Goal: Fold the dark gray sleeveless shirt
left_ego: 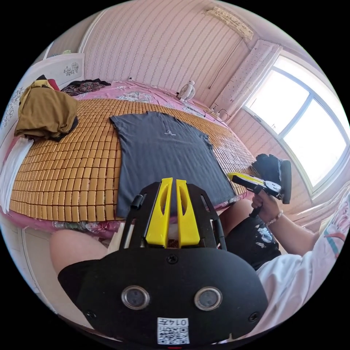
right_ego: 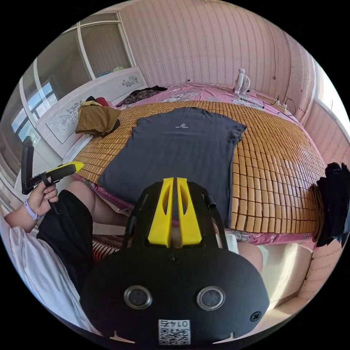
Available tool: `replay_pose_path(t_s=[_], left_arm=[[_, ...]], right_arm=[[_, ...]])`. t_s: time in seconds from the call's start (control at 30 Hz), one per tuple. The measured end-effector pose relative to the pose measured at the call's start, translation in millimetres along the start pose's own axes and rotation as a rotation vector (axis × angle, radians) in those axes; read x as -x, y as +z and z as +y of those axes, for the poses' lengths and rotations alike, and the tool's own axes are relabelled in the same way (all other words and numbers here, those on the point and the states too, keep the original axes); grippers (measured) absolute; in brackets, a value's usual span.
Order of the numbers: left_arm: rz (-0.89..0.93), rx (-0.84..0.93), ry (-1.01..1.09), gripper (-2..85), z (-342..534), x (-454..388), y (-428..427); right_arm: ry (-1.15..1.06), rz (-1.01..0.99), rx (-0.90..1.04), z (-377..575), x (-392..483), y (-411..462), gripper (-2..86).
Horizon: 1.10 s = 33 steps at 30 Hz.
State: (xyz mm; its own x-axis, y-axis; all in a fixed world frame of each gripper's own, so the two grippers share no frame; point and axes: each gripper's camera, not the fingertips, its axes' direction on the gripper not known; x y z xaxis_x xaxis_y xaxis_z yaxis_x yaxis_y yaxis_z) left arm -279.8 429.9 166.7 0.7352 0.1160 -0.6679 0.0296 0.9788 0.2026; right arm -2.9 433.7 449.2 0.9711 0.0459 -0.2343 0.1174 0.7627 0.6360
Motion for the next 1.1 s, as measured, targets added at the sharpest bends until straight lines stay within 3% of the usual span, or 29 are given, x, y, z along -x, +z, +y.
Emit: replay_pose_path(t_s=[0.3, 0.37, 0.63, 0.87, 1.1], left_arm=[[-0.061, 0.079, -0.043, -0.7, -93, 27, 83], [-0.006, 0.133, -0.078, -0.6, -120, 25, 97], [0.019, 0.242, -0.061, 0.7, -203, 30, 91], [0.062, 0.353, -0.192, 2.1, -257, 74, 86], [-0.020, 0.240, -0.323, 3.8, -297, 105, 89]], right_arm=[[-0.107, -0.082, 0.027, -114, -1, 81, 7.4], [-0.116, -0.075, 0.038, -141, 1, 99, 8.7], [-0.048, -0.230, 0.194, -236, 18, 124, 6.3], [-0.032, -0.251, 0.335, -292, 32, 125, 7.1], [-0.220, -0.286, 0.369, -387, 56, 145, 7.5]])
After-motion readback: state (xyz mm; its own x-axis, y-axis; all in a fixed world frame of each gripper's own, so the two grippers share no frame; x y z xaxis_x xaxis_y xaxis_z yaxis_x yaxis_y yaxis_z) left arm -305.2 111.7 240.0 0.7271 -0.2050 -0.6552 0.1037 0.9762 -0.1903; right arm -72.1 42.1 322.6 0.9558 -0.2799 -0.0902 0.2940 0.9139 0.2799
